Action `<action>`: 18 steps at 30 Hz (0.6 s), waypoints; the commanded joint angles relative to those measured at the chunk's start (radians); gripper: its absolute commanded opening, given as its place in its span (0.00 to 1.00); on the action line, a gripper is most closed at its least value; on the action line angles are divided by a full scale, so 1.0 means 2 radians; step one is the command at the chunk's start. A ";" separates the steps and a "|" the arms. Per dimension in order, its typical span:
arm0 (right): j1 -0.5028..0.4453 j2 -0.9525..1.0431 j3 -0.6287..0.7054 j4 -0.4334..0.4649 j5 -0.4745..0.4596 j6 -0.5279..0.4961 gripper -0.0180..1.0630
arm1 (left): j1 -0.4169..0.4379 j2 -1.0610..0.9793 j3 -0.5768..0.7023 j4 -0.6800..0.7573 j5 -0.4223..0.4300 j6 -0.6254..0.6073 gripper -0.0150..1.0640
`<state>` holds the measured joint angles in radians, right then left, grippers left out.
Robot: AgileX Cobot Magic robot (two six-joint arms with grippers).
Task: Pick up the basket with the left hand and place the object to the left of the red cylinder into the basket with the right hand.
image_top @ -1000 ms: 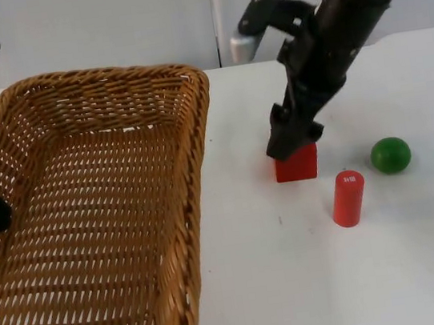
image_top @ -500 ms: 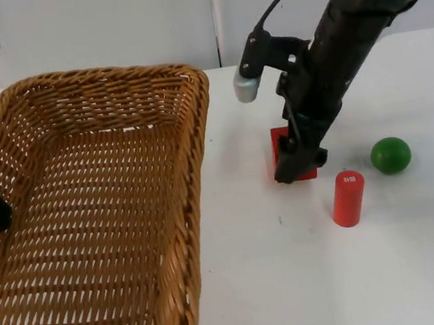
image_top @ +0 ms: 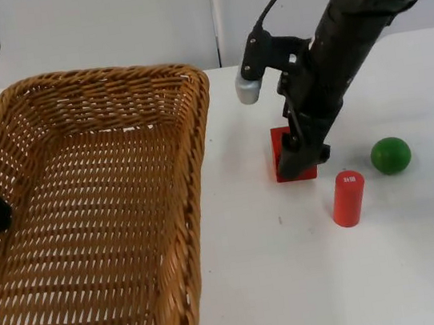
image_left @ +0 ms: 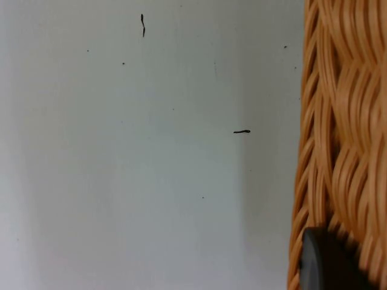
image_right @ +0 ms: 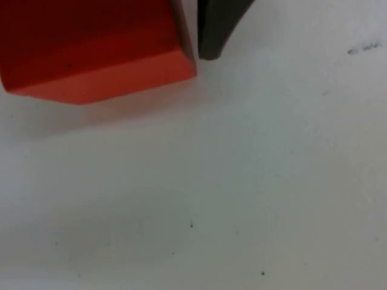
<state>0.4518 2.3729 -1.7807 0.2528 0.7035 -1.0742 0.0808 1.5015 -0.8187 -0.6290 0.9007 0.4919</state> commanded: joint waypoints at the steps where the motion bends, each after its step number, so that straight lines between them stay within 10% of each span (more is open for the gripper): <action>1: 0.001 0.000 -0.004 -0.001 0.016 -0.005 0.83 | 0.001 -0.007 -0.001 -0.017 0.005 0.002 0.01; 9: 0.001 0.005 -0.004 0.001 0.035 -0.008 0.75 | 0.001 -0.007 -0.001 -0.018 0.005 0.002 0.01; 18: 0.001 0.003 -0.004 0.001 0.028 -0.008 0.28 | 0.001 -0.007 -0.001 -0.018 0.005 0.002 0.01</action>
<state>0.4518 2.3851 -1.7807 0.2548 0.7609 -1.0767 0.0808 1.5015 -0.8187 -0.6290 0.9007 0.4919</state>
